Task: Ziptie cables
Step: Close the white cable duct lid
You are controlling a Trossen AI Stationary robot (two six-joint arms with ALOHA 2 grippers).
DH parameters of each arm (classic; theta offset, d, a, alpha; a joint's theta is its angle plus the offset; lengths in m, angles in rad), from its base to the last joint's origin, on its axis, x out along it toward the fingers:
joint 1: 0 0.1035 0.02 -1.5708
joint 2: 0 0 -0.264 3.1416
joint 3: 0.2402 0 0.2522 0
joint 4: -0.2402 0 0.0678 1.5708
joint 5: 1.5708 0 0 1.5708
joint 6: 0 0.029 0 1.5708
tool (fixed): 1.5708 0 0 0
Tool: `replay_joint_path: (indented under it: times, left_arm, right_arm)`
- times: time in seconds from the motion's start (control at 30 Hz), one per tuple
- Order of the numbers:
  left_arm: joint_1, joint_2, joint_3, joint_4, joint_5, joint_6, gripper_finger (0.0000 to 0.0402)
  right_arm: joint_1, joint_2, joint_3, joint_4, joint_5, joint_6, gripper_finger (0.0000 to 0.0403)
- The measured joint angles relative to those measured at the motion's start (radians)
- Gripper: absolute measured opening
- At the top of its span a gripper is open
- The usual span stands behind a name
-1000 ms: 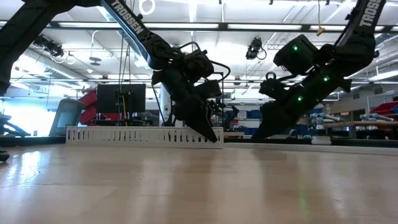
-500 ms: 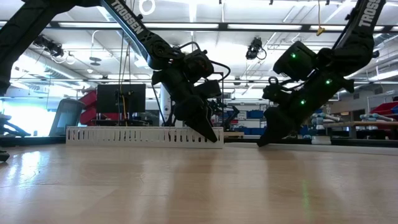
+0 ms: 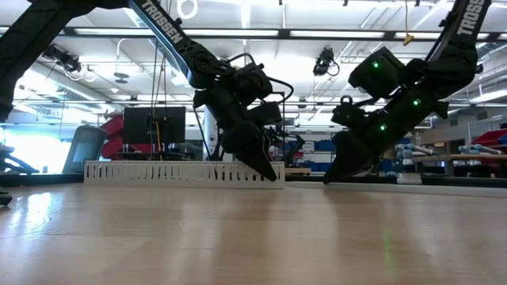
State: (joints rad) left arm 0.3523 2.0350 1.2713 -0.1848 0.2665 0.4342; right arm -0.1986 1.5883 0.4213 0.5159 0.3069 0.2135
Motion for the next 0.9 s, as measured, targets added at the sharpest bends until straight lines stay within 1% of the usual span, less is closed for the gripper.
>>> replay_joint_path:
  times: [0.17,0.4,0.53,0.7,0.8,0.9]
  left_arm:
    - [0.001,0.000,0.000,0.000,0.000,0.000,0.0235]
    - [0.001,0.000,0.000,0.000,0.000,0.001,0.0235]
    - [0.001,0.000,0.000,0.000,0.000,0.001,0.0235]
    - [0.001,0.001,0.000,0.010,-0.002,0.002,0.0235]
    - [0.001,0.001,0.000,0.010,-0.003,0.002,0.0235]
    - [0.001,0.001,0.000,0.010,-0.003,0.002,0.0235]
  right_arm:
    - [-0.007,0.000,0.000,-0.001,0.000,0.020,0.0244]
    - [-0.006,0.000,0.000,-0.002,0.000,0.000,0.0304]
    - [-0.006,0.000,0.000,-0.003,0.001,-0.013,0.0328]
    - [-0.011,-0.002,0.002,-0.071,0.003,0.000,0.0334]
    - [-0.016,-0.004,0.003,-0.122,0.000,0.042,0.0328]
    - [-0.017,-0.004,0.003,-0.126,-0.009,0.055,0.0315]
